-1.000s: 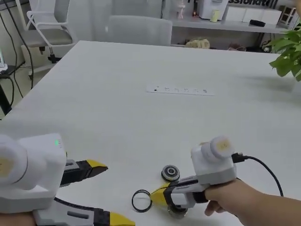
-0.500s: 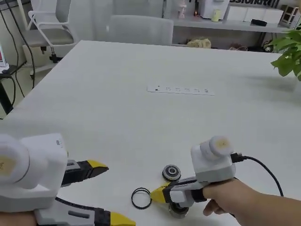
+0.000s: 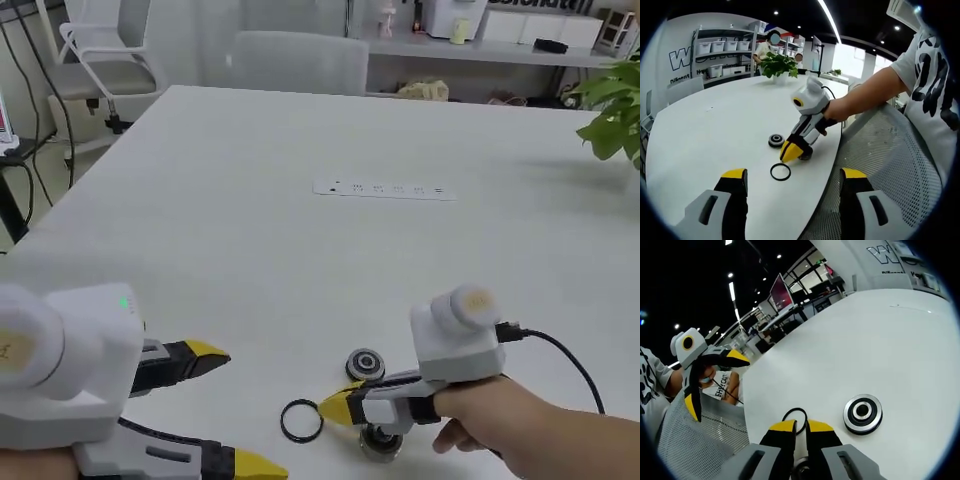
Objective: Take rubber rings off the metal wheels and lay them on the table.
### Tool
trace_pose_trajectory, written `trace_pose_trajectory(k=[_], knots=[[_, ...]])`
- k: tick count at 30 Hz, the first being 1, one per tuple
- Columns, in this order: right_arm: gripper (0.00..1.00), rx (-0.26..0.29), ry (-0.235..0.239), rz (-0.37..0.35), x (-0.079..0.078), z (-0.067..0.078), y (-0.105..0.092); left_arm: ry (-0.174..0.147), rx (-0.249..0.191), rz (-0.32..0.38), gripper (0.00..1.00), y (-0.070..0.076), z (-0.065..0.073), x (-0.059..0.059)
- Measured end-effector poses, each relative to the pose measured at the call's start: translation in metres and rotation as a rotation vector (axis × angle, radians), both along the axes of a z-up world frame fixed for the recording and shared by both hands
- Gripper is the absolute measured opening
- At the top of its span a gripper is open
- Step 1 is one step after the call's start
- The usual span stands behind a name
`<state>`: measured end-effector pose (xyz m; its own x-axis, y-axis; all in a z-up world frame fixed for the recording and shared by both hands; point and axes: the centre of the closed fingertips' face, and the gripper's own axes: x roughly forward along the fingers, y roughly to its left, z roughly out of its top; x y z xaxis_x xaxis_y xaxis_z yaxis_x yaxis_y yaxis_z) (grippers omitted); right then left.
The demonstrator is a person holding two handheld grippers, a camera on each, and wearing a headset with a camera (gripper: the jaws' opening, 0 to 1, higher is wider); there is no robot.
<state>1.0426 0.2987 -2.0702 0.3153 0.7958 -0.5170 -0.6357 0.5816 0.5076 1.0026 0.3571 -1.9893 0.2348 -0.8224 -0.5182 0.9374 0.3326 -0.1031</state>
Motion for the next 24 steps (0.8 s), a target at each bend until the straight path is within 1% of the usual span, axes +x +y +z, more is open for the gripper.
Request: trace_pose_trajectory(k=[5, 10, 17, 24], knots=[[0.05, 0.024, -0.025, -0.006, 0.002, 0.012, -0.004, 0.004, 0.003, -0.002, 0.72, 0.000, -0.001, 0.000], [0.07, 0.035, -0.050, -0.016, 0.005, 0.022, -0.012, 0.004, 0.006, -0.007, 0.72, -0.003, 0.000, 0.002], [0.08, 0.035, -0.066, -0.037, 0.007, 0.028, -0.028, -0.004, 0.015, -0.013, 0.72, -0.004, 0.002, 0.006], [0.08, 0.037, -0.088, -0.070, 0.015, 0.036, -0.042, -0.003, 0.016, -0.010, 0.71, -0.006, 0.005, 0.013]])
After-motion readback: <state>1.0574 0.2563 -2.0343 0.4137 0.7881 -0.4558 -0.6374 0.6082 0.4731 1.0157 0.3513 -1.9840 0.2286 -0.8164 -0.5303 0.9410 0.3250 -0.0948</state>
